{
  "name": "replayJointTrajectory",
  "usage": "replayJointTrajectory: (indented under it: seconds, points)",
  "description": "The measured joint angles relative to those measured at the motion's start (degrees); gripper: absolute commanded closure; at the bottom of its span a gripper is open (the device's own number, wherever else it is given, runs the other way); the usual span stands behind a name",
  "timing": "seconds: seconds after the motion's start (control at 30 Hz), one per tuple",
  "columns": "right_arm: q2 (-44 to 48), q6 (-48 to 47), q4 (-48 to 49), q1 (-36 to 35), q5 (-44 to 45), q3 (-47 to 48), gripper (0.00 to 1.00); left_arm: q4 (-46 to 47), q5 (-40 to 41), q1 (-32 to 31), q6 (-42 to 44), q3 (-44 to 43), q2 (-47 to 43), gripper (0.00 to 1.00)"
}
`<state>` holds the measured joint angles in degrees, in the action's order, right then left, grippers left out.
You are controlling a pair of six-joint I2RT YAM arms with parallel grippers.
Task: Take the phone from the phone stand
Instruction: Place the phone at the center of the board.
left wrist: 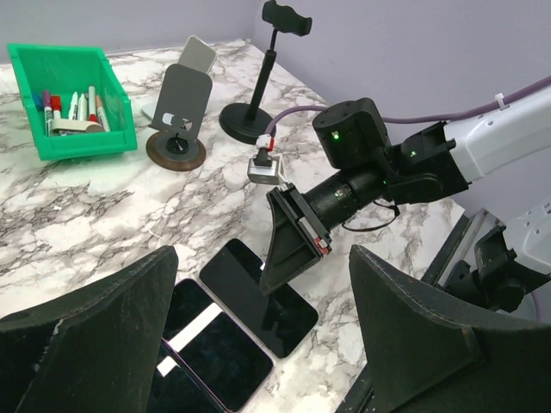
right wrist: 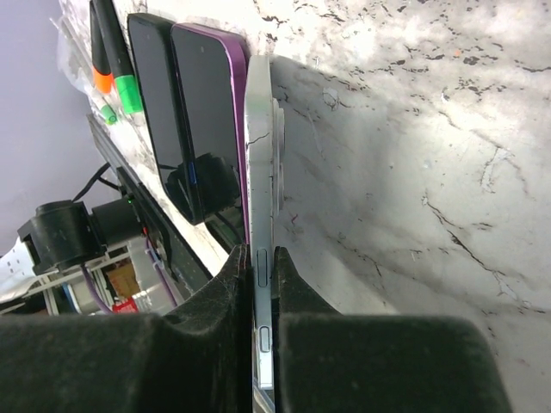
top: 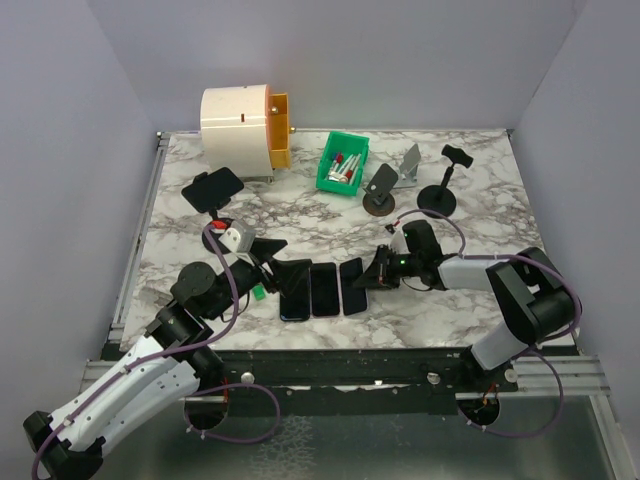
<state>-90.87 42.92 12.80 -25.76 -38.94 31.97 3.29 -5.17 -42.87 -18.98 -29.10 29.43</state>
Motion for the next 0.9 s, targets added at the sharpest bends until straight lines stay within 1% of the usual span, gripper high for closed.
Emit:
replayJointTrajectory:
  seconds: [0.07,0.5,0.67,0.77,0.9]
  points:
    - [-0.28,0.15,0.37,0.0,-0.17,-0.02,0.82,0.0,-0.04,0.0,0.0,0.0,0.07,0.19]
    - [-0.52,-1.09,-1.31,0.0,1.36,-0.22,0.59,-0.02,-0.44,0.0,-0.02,0.0,0.26,0.19]
    - [-0.31,-1.53,-2.1,0.28,1.81,-0.2,0.48,-0.02,-0.55,0.0,-0.02,0.0,0.26,0.19]
    - [0.48,-1.95,-2.62,0.33,2.05,-0.2,0.45,-0.02,-0.59,0.0,-0.02,0.0,0.26,0.19]
    - [2.16,-2.93,-4.76,0.37,3.69,-0.2,0.44,0.0,-0.61,0.0,0.0,0.0,0.28,0.19]
